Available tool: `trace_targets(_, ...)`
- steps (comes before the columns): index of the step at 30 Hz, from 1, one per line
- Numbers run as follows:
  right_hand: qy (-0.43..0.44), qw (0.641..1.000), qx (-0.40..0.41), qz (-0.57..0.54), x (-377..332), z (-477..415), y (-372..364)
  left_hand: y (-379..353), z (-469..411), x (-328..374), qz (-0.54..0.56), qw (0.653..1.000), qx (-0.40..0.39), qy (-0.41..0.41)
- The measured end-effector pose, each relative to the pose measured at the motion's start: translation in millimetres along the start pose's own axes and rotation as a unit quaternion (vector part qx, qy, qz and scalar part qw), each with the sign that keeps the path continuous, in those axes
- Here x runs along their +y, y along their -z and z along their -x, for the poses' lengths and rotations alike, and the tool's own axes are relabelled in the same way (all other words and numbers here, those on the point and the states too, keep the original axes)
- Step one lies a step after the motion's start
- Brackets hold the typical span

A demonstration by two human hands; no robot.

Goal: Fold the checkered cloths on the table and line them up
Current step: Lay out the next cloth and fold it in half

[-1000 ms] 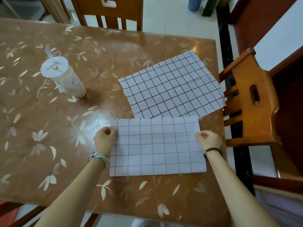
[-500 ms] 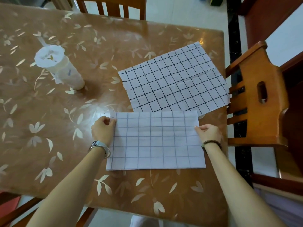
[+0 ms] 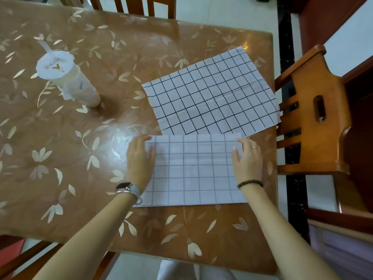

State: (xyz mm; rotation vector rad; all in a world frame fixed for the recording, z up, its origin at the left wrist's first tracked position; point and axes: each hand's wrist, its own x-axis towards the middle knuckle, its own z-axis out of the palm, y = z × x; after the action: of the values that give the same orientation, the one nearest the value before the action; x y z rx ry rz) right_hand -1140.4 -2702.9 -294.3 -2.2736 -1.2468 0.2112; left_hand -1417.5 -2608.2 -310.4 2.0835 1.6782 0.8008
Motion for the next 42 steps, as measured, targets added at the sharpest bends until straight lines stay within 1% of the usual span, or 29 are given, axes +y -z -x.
trace_targets(1, 0.056, 0.998, -0.015, 0.000, -6, 10, -3, -5, 13, 10, 0.000, 0.998, -0.038, -0.041)
trace_targets(3, 0.150, 0.986, -0.070, 0.020, -17, 36, -15, -15, 43, 28, -0.024, 0.985, -0.116, -0.126)
trace_targets(5, 0.212, 0.967, -0.133, 0.049, -26, 63, -29, -26, 72, 36, -0.063, 0.963, -0.172, -0.198)
trace_targets(6, 0.225, 0.959, -0.160, 0.067, -29, 74, -36, -32, 83, 37, -0.083, 0.954, -0.193, -0.213)
trace_targets(7, 0.228, 0.952, -0.185, 0.090, -29, 82, -43, -36, 91, 37, -0.104, 0.948, -0.210, -0.214)
trace_targets(9, 0.215, 0.942, -0.219, 0.135, -26, 92, -54, -42, 99, 32, -0.139, 0.943, -0.238, -0.184)
trace_targets(11, 0.203, 0.936, -0.235, 0.164, -20, 94, -61, -45, 102, 26, -0.161, 0.941, -0.260, -0.147)
trace_targets(14, 0.214, 0.926, -0.244, 0.193, -14, 90, -65, -45, 103, 18, -0.184, 0.935, -0.277, -0.127)
trace_targets(20, 0.187, 0.927, -0.249, 0.211, 7, 80, -52, -32, 99, 1, -0.197, 0.938, -0.275, -0.082)
trace_targets(27, 0.150, 0.932, -0.241, 0.226, 40, 70, -28, -4, 91, -35, -0.220, 0.938, -0.262, -0.058)
trace_targets(32, 0.153, 0.930, -0.240, 0.233, 45, 67, -26, 1, 89, -41, -0.220, 0.936, -0.270, -0.057)
trace_targets(35, 0.152, 0.935, -0.239, 0.212, 43, 68, -24, 2, 89, -38, -0.201, 0.941, -0.267, -0.054)
trace_targets(37, 0.146, 0.947, -0.237, 0.163, 36, 66, -20, 7, 87, -34, -0.162, 0.955, -0.245, -0.032)
trace_targets(38, 0.144, 0.955, -0.230, 0.122, 28, 66, -17, 10, 86, -30, -0.138, 0.966, -0.218, -0.014)
trace_targets(40, 0.116, 0.968, -0.223, 0.001, 7, 68, -10, 17, 84, -23, -0.080, 0.986, -0.138, 0.039)
trace_targets(41, 0.081, 0.967, -0.232, -0.072, -5, 70, -7, 23, 84, -17, -0.045, 0.990, -0.102, 0.082)
trace_targets(42, 0.044, 0.958, -0.246, -0.140, -16, 74, -5, 29, 86, -13, -0.012, 0.988, -0.074, 0.132)
